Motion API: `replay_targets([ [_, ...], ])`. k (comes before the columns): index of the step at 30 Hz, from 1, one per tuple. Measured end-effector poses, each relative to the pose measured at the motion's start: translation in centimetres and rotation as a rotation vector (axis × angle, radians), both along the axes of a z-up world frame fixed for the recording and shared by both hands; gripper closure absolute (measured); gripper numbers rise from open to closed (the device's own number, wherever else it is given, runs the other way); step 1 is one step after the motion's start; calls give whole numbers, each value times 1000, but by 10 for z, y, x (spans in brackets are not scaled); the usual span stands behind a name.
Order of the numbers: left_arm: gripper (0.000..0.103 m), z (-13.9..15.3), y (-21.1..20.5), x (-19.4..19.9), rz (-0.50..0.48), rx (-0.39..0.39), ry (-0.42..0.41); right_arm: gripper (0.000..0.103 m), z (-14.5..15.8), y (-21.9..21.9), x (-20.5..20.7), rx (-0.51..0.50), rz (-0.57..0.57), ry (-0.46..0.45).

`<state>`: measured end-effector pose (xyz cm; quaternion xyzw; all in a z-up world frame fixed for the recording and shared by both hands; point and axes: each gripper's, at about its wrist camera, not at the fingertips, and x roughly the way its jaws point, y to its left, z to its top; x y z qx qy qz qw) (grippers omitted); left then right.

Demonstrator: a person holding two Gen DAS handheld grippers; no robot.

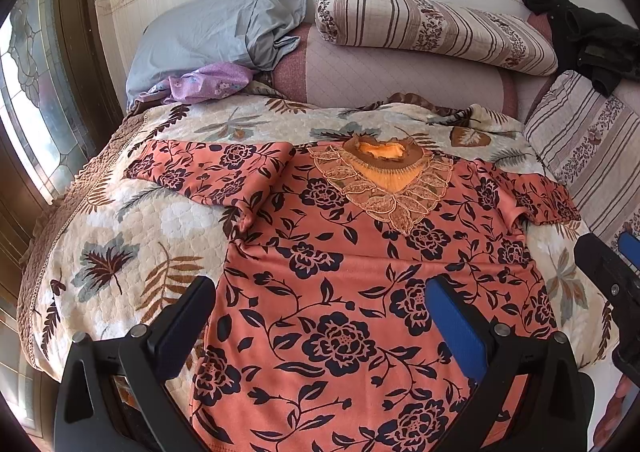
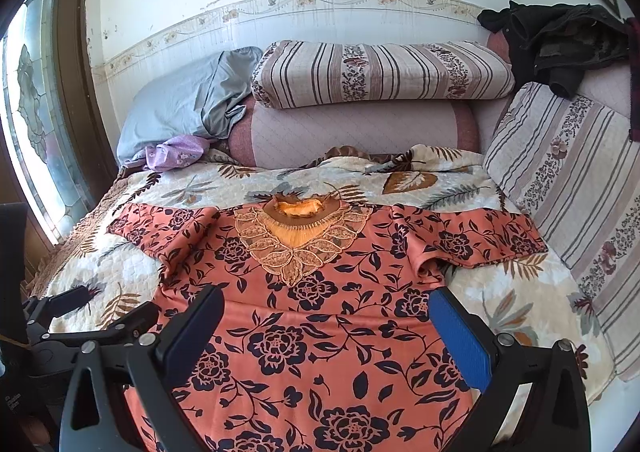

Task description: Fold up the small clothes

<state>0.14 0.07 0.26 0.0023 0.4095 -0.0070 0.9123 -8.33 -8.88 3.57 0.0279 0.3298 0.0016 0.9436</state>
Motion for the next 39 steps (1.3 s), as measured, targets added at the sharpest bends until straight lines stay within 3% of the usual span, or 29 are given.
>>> replay_targets([
  [7, 0, -4, 2, 2, 7, -9, 7, 0, -8, 4, 2, -25, 3, 38],
  [39, 0, -10, -1, 5, 6, -5, 12, 0, -13, -2, 6, -17, -2, 48],
])
